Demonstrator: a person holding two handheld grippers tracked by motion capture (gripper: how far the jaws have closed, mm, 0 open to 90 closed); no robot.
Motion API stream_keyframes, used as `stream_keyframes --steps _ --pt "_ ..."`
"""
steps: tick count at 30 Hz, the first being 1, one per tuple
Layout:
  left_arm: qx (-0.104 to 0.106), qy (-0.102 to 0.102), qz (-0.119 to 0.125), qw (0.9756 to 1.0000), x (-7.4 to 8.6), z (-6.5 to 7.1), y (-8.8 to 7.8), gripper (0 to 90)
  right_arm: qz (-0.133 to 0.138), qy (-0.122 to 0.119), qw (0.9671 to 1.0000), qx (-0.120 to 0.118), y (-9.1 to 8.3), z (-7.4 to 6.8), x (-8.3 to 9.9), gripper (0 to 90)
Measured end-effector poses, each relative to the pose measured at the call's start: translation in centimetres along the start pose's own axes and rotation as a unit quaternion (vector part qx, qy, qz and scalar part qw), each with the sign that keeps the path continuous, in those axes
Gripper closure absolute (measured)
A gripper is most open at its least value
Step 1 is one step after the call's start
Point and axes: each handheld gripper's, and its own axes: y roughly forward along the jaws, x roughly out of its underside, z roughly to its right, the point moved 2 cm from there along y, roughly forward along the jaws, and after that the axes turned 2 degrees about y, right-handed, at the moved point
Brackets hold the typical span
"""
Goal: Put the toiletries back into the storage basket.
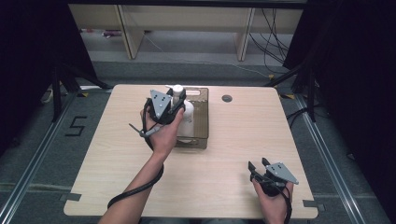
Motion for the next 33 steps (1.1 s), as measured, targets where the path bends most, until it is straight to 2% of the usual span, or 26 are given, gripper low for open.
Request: stream_keyframes --steps 2,3,6,7,8,13,15,16,20,21,22,23,24,25,26,28,33 --pt "0.000 0.000 -0.001 1.0000 0.1 0.0 0.0 58.9 0.000 0.000 1.0000 0.000 0.0 0.0 0.0 43.3" --pt "-0.001 -0.001 -0.001 1.0000 0.2 0.0 0.0 58.9 0.003 -0.013 0.9999 0.003 0.0 0.2 -0.1 43.2" --pt "-0.001 0.000 -0.003 1.0000 0.4 0.1 0.0 58.9 0.001 -0.004 1.0000 0.002 0.0 0.0 0.0 43.2" --pt "-0.001 0.000 -0.003 1.0000 0.4 0.1 0.0 58.9 0.005 -0.022 0.9997 0.004 0.0 0.3 -0.1 43.2" --pt "-0.001 0.001 -0.005 1.0000 0.5 0.1 0.0 58.9 0.001 -0.006 1.0000 0.003 0.0 0.1 0.0 43.2" --pt "-0.003 0.000 -0.007 1.0000 0.9 0.2 -0.1 58.9 0.007 0.001 1.0000 -0.001 0.1 0.0 0.0 43.2" --pt "-0.003 -0.001 -0.007 1.0000 1.0 0.1 -0.1 58.9 0.007 0.001 1.0000 -0.001 0.1 0.0 0.0 43.2" --pt "-0.004 -0.001 -0.008 1.0000 1.1 0.1 -0.1 58.9 -0.001 0.000 1.0000 0.000 0.0 0.0 0.0 43.2" --pt "-0.004 -0.001 -0.010 0.9999 1.4 0.2 -0.1 58.9 0.007 0.001 1.0000 -0.002 0.1 0.0 0.0 43.2" --pt "-0.004 -0.002 -0.010 0.9999 1.4 0.2 -0.1 58.9 0.007 -0.003 1.0000 -0.001 0.1 0.0 0.0 43.2" --pt "-0.004 -0.003 -0.011 0.9999 1.5 0.2 -0.1 58.9 0.008 -0.019 0.9998 0.000 0.1 0.3 -0.1 43.2" --pt "-0.004 -0.002 -0.011 0.9999 1.5 0.2 -0.1 58.8 0.008 -0.003 1.0000 -0.001 0.1 0.1 0.0 43.2" --pt "-0.004 -0.001 -0.012 0.9999 1.5 0.2 -0.1 58.9 0.009 -0.019 0.9998 0.000 0.1 0.3 -0.1 43.2" --pt "-0.004 -0.001 -0.012 0.9999 1.6 0.2 -0.1 58.8 0.009 -0.019 0.9998 0.000 0.1 0.3 -0.1 43.2" --pt "-0.004 -0.002 -0.013 0.9999 1.6 0.1 -0.1 58.8 0.008 -0.001 1.0000 -0.002 0.1 0.0 0.0 43.2" --pt "-0.005 -0.002 -0.013 0.9999 1.6 0.1 -0.1 58.8 0.010 -0.022 0.9997 0.002 0.1 0.3 -0.1 43.2" --pt "-0.004 -0.002 -0.014 0.9999 1.9 0.1 -0.1 58.8 0.009 -0.019 0.9998 0.000 0.1 0.3 -0.1 43.2"
